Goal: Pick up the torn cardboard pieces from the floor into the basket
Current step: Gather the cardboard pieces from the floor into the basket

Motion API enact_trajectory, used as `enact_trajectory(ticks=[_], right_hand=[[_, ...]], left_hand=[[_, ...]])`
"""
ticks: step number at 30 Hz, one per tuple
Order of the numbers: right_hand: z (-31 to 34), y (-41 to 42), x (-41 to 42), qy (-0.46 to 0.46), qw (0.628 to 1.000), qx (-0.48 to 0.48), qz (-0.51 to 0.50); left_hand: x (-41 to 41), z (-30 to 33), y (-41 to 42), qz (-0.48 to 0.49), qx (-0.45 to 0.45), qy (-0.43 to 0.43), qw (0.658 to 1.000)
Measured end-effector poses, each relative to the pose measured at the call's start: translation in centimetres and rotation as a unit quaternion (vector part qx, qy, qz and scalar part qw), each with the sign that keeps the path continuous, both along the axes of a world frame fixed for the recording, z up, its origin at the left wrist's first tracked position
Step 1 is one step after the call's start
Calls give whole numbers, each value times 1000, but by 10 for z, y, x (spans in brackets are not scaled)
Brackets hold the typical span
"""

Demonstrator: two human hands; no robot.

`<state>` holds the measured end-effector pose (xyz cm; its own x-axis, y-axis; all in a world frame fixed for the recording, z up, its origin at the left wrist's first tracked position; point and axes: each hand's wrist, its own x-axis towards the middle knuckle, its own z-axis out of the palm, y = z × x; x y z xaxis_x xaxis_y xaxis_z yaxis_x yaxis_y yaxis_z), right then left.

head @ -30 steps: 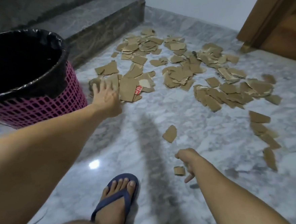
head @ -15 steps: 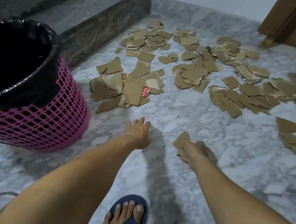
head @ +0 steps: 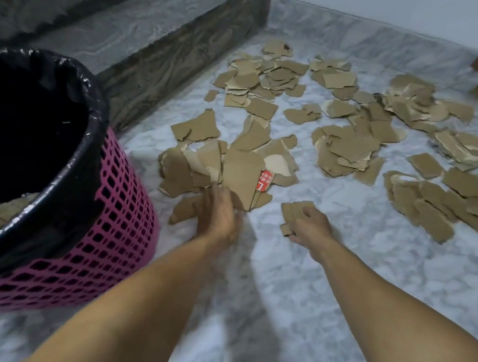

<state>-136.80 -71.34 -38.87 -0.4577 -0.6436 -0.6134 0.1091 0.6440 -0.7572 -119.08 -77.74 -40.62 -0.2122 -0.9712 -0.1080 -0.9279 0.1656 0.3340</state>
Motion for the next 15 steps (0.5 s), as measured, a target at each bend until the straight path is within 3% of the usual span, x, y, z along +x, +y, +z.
enact_trajectory(ticks=[3,8,12,15], right_hand=[[-5,-44,4,9,999,-1,48],[13,-94,3,45,993,26,105],[32,-119,-6,71,983,34,165],[52,-127,-35,92,976,48,193]], left_hand=[[13,-6,-43,100,-61,17,993],[27,-14,-82,218,88,90,968],[41,-21,-93,252,135,57,957],[27,-14,-96,281,147,85,944]])
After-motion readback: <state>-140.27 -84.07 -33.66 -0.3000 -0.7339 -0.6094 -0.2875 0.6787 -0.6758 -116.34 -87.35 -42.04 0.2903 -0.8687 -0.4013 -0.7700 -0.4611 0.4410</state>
